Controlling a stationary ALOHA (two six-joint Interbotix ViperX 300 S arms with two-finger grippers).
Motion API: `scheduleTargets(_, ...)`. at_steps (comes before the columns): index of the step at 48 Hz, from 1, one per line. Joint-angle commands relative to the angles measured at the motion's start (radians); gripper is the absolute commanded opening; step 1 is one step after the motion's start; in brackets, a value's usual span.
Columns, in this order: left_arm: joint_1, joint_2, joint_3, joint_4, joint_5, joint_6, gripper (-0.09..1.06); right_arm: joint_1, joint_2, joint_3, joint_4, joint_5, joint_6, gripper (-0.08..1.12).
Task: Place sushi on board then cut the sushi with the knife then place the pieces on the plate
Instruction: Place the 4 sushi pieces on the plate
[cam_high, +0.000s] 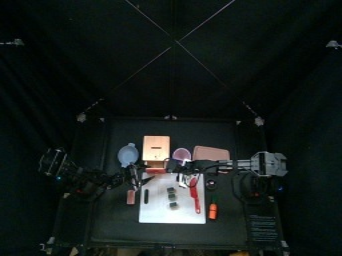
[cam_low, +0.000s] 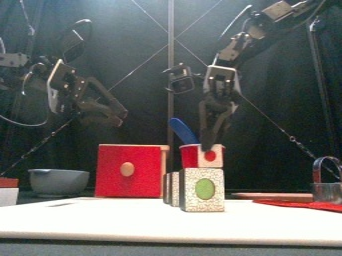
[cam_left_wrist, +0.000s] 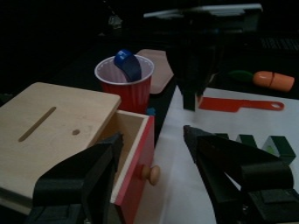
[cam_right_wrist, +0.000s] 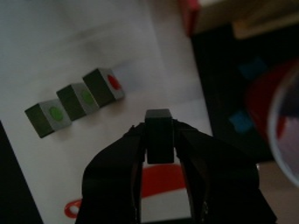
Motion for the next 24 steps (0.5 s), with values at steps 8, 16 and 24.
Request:
scheduleTargets(8, 0.008, -0.011, -0.006, 0.002, -0.006, 0.003, 0.92, -0.126, -0.187, 0.196, -0.103, 0.002, 0.279, 0.55)
scheduleTargets(16, 0.009, -0.005, -0.011, 0.003, -0.002, 0.0, 0.92, -0.272, -0.181, 0.245, -0.209, -0.029, 0.528, 0.55)
scheduleTargets(24, 0.008, -0.002, -0.018, 0.006, 0.005, 0.002, 0.92, -0.311, -0.124, 0.235, -0.321, -0.106, 0.769, 0.56)
